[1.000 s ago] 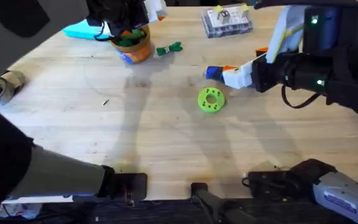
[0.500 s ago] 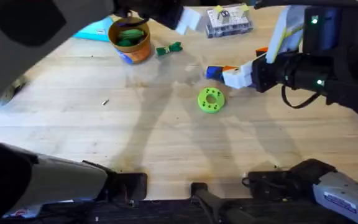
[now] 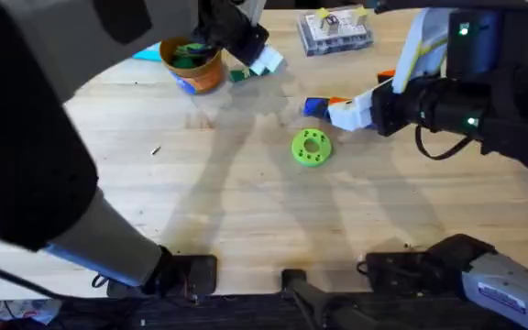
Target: Pick up the gripper from the table and insert it into the empty holder that is missing its gripper. Then pick up a screw, insert it into the mounting hole, and use the screwdriver to tighten it. Finally, clean up the table by picking up the vegetable and placing it into the bucket.
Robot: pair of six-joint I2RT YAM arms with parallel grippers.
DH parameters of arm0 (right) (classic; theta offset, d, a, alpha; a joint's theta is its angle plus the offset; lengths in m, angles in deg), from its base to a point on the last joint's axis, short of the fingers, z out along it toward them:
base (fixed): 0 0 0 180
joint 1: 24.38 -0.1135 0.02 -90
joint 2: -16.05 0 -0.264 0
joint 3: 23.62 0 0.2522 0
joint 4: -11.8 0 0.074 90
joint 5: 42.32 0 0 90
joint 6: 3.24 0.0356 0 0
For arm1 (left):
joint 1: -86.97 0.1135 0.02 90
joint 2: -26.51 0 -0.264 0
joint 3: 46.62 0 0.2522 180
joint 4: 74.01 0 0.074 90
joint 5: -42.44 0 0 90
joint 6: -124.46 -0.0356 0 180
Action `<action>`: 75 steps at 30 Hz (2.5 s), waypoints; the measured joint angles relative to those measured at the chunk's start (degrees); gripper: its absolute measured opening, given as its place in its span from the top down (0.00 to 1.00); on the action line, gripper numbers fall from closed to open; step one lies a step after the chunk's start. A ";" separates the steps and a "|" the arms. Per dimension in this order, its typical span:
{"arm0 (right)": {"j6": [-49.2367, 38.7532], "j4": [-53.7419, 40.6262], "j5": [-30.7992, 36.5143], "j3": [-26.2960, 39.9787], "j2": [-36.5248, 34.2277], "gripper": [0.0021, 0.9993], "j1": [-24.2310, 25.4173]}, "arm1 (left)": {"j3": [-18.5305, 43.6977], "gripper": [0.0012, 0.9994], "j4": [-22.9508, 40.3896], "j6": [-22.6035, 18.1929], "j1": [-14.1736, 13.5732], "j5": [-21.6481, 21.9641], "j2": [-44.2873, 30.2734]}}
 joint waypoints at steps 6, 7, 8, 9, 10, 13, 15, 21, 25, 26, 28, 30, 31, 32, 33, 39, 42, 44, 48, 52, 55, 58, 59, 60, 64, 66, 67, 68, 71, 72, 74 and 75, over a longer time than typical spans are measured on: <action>0.00 0.00 0.00 0.00 0.00 0.03 0.00 | 0.00 0.00 -3.03 -0.45 -0.01 0.28 -4.92; 0.00 0.00 -0.01 0.00 0.00 0.03 0.00 | 0.00 0.00 -3.42 -0.50 -0.01 0.29 -5.51; 0.00 0.00 -0.01 0.00 0.00 0.03 0.00 | 0.00 0.00 -3.68 -0.52 0.01 0.29 -6.04; 0.00 0.00 0.00 0.00 0.00 0.03 0.00 | 0.00 0.00 -3.83 -0.53 0.01 0.29 -6.53; 0.00 0.00 0.00 0.00 0.00 0.03 0.00 | 0.00 0.00 -3.91 -0.54 0.01 0.29 -6.95; 0.00 0.01 -0.09 0.00 0.00 0.03 0.00 | 0.00 0.00 -3.99 -0.56 0.01 0.29 -8.02; 0.00 0.00 -0.49 0.00 0.00 0.03 0.00 | 0.01 0.00 -4.07 -0.74 0.01 0.27 -8.59; 0.00 -0.01 -2.19 0.00 0.00 0.03 0.00 | 0.04 0.13 -4.04 -0.75 -0.04 0.31 -10.35; 0.00 -0.01 -2.50 0.00 0.00 0.03 0.00 | 0.04 0.21 -3.87 -0.77 0.01 1.03 -11.01; 0.00 0.00 -2.62 0.00 0.00 0.03 0.00 | 0.04 0.21 -3.78 -0.79 0.01 1.22 -11.04; 0.00 0.00 -2.78 0.00 0.00 0.03 0.00 | 0.04 0.21 -3.60 -0.80 -0.01 1.71 -11.04; 0.00 0.00 -2.80 0.00 0.00 0.03 0.00 | 0.04 0.22 -3.58 -0.79 -0.01 1.96 -11.04; 0.00 -0.01 -2.80 0.00 0.01 0.03 0.00 | 0.04 0.23 -3.58 -0.74 0.01 2.07 -11.04; 0.00 -0.02 -2.80 0.00 0.02 0.03 0.00 | 0.04 0.25 -3.60 -0.65 0.01 2.19 -11.04; 0.00 0.00 -2.80 0.00 0.00 0.03 0.00 | 0.04 0.30 -3.61 -0.46 0.01 2.30 -11.04; 0.00 0.00 -2.80 0.00 0.00 0.03 0.00 | 0.04 0.62 -3.64 0.33 0.25 3.46 -11.04; 0.00 0.00 -2.80 0.00 0.00 0.03 0.00 | 0.11 0.77 -3.71 0.45 0.47 3.94 -11.04; 0.00 0.00 -2.80 0.00 0.00 0.03 0.00 | 0.19 0.85 -3.82 0.66 0.66 4.29 -11.04; 0.00 -0.02 -2.80 0.00 0.00 0.03 0.00 | 0.26 0.90 -3.81 1.49 0.74 4.64 -11.04; 0.00 0.00 -2.80 0.00 0.00 0.03 0.00 | 0.26 0.82 -3.92 2.20 0.58 4.76 -11.04; 0.00 -0.02 -2.80 0.00 0.00 0.03 0.00 | 0.26 0.66 -5.02 2.35 0.28 4.88 -11.04; 0.00 -0.02 -2.80 0.00 0.00 0.03 0.00 | 0.26 0.43 -6.44 2.57 0.02 4.95 -11.04; 0.00 0.00 -2.80 -0.02 0.00 0.03 0.00 | 0.26 0.40 -6.44 2.63 -0.01 4.95 -11.04; 0.00 0.00 -2.80 0.00 0.00 0.03 0.00 | 0.26 0.36 -6.33 2.28 -0.01 4.95 -11.04; 0.00 0.00 -2.80 0.00 0.00 0.03 0.00 | 0.26 0.33 -6.18 2.00 -0.01 5.43 -11.04; 0.00 -0.02 -2.80 0.00 0.00 0.03 0.00 | 0.26 0.33 -6.15 1.69 -0.04 5.63 -11.04; 0.00 0.00 -2.80 0.00 0.00 0.03 0.00 | 0.26 0.32 -6.08 1.55 -0.03 5.63 -11.04; 0.00 -0.02 -2.80 0.00 0.00 0.03 0.00 | 0.26 0.32 -5.96 1.39 -0.01 5.67 -11.04; 0.00 0.00 -2.80 0.00 0.00 0.03 0.00 | 0.26 0.31 -4.69 1.05 -0.01 5.98 -11.21; 0.00 -0.02 -2.80 0.00 0.02 0.03 0.00 | 0.28 0.31 -4.22 0.99 -0.01 6.05 -11.38; 0.00 0.00 -2.80 0.00 0.00 0.03 0.00 | 0.28 0.31 -3.07 0.91 -0.01 6.23 -12.11; 0.00 -0.02 -2.80 0.00 0.00 0.03 0.00 | 0.29 0.32 -2.76 0.75 -0.01 6.35 -12.50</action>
